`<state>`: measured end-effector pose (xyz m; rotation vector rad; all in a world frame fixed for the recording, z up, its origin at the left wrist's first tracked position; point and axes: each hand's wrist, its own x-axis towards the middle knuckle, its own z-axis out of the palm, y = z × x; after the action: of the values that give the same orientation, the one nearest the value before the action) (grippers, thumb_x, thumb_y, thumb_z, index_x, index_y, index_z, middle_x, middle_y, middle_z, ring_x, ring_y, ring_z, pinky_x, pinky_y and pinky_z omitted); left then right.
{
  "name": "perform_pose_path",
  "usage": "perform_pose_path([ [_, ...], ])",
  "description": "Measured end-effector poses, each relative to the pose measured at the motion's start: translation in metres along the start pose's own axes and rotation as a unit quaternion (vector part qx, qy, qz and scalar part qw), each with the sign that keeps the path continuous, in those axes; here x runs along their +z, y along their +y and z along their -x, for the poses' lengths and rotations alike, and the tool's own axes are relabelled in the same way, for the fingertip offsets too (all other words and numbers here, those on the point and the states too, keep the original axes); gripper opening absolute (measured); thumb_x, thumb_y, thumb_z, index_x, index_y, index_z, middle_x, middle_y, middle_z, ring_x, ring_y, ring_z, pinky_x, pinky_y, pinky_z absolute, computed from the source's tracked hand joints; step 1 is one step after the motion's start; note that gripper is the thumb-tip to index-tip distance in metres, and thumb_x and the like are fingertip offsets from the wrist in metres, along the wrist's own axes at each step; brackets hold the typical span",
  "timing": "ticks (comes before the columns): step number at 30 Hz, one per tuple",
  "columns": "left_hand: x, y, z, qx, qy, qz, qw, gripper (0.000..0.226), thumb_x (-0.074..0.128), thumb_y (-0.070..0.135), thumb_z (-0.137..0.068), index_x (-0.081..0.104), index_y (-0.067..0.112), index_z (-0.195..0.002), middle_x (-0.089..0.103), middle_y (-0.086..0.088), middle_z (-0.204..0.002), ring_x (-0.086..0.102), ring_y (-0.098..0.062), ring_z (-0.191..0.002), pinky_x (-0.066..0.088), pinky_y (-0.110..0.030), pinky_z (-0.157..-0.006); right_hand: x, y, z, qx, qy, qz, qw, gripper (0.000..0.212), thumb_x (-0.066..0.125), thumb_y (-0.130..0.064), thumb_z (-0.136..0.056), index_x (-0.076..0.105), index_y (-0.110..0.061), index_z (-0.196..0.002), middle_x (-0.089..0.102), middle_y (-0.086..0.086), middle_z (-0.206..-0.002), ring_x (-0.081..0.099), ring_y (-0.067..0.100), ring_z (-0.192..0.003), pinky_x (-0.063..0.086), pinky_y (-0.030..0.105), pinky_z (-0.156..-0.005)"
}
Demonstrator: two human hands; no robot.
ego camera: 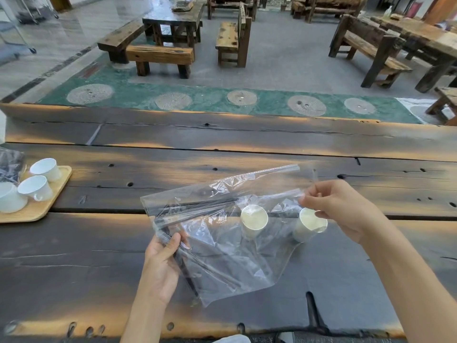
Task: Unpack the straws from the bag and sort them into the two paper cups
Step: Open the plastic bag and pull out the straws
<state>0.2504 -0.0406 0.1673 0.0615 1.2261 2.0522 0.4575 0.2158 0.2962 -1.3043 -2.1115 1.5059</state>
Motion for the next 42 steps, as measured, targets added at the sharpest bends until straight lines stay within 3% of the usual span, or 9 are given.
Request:
perform_pose_path([
  [2, 0.000, 0.000, -0.001, -0.003, 0.003, 0.001, 1.000, 0.008, 0.063, 0.012, -0.083, 0.064, 0.012, -0.092, 0.061, -0.005, -0.070, 0.058, -0.016, -0.062, 0.056, -0.025, -0.063, 0.001, 0.001, 0.000, -0.014, 0.015, 0.025, 0.999, 0.017, 0.077, -0.018, -0.081, 0.069, -0.013, -0.067, 0.061, -0.009, -0.064, 0.049, 0.021, -0.071, 0.037, 0.032, -0.070],
  [6, 0.002, -0.001, -0.002, -0.015, 0.017, 0.014, 1.000, 0.009, 0.060, 0.008, -0.088, 0.064, 0.011, -0.095, 0.068, -0.006, -0.076, 0.063, -0.013, -0.060, 0.058, -0.025, -0.060, 0.008, -0.004, 0.006, -0.089, 0.205, 0.226, 0.948, 0.012, 0.079, -0.022, -0.080, 0.075, -0.025, -0.069, 0.041, -0.001, -0.119, 0.037, 0.031, -0.115, 0.032, 0.036, -0.094],
  [9, 0.006, -0.003, -0.001, -0.032, 0.021, 0.032, 0.999, 0.014, 0.054, 0.003, -0.095, 0.064, 0.012, -0.100, 0.073, -0.007, -0.082, 0.065, -0.010, -0.059, 0.057, -0.025, -0.055, 0.011, -0.019, 0.017, -0.175, 0.237, 0.251, 0.922, 0.015, 0.079, -0.012, -0.081, 0.074, -0.022, -0.070, 0.045, -0.001, -0.109, 0.041, 0.032, -0.108, 0.032, 0.032, -0.092],
  [14, 0.007, -0.004, 0.000, -0.049, 0.005, 0.051, 0.997, 0.024, 0.058, 0.011, -0.091, 0.063, 0.015, -0.114, 0.076, -0.008, -0.097, 0.067, -0.014, -0.064, 0.060, -0.031, -0.061, -0.003, -0.039, 0.043, -0.202, -0.004, -0.037, 0.979, 0.019, 0.072, 0.001, -0.084, 0.068, -0.009, -0.069, 0.074, 0.000, -0.102, 0.071, 0.018, -0.091, 0.051, 0.030, -0.083],
  [22, 0.015, -0.008, 0.006, -0.064, -0.055, 0.074, 0.994, 0.019, 0.055, 0.015, -0.090, 0.057, 0.007, -0.107, 0.076, -0.010, -0.101, 0.075, -0.023, -0.074, 0.063, -0.041, -0.068, -0.026, -0.028, 0.044, -0.122, -0.437, -0.227, 0.862, 0.016, 0.052, 0.000, -0.096, 0.066, 0.006, -0.092, 0.041, 0.022, -0.154, 0.046, 0.051, -0.134, 0.045, 0.056, -0.104],
  [27, 0.015, -0.013, 0.008, -0.086, -0.057, 0.060, 0.993, 0.017, 0.057, 0.014, -0.090, 0.062, 0.008, -0.106, 0.068, -0.010, -0.090, 0.072, -0.023, -0.074, 0.060, -0.038, -0.068, -0.013, -0.035, 0.044, -0.147, -0.299, -0.028, 0.942, 0.030, 0.063, -0.010, -0.089, 0.072, -0.013, -0.117, 0.058, -0.011, -0.143, 0.061, 0.019, -0.126, 0.053, 0.027, -0.095],
  [31, 0.017, -0.017, 0.009, -0.103, -0.066, 0.038, 0.992, 0.019, 0.057, 0.014, -0.091, 0.059, 0.006, -0.108, 0.067, -0.011, -0.086, 0.071, -0.024, -0.072, 0.061, -0.037, -0.066, 0.012, -0.037, 0.037, -0.189, -0.316, 0.252, 0.895, 0.059, 0.057, -0.051, -0.087, 0.044, -0.041, -0.144, 0.036, -0.035, -0.150, 0.033, -0.015, -0.137, 0.030, 0.008, -0.109],
  [35, 0.019, -0.020, 0.008, -0.115, -0.084, 0.010, 0.990, 0.021, 0.059, 0.016, -0.093, 0.059, 0.006, -0.112, 0.064, -0.015, -0.091, 0.070, -0.026, -0.075, 0.058, -0.040, -0.070, 0.039, -0.032, 0.026, -0.165, -0.307, 0.341, 0.873, 0.052, 0.057, -0.034, -0.098, 0.039, -0.039, -0.146, 0.040, -0.017, -0.153, 0.040, 0.006, -0.139, 0.033, 0.031, -0.116],
  [42, 0.027, -0.024, 0.018, -0.139, -0.101, -0.062, 0.983, 0.023, 0.057, 0.021, -0.098, 0.061, 0.003, -0.113, 0.072, -0.019, -0.102, 0.070, -0.031, -0.092, 0.055, -0.043, -0.083, 0.087, 0.002, 0.007, -0.110, -0.242, 0.264, 0.927, 0.027, 0.058, -0.028, -0.097, 0.059, -0.022, -0.123, 0.065, -0.006, -0.116, 0.060, 0.001, -0.091, 0.051, 0.025, -0.089],
])
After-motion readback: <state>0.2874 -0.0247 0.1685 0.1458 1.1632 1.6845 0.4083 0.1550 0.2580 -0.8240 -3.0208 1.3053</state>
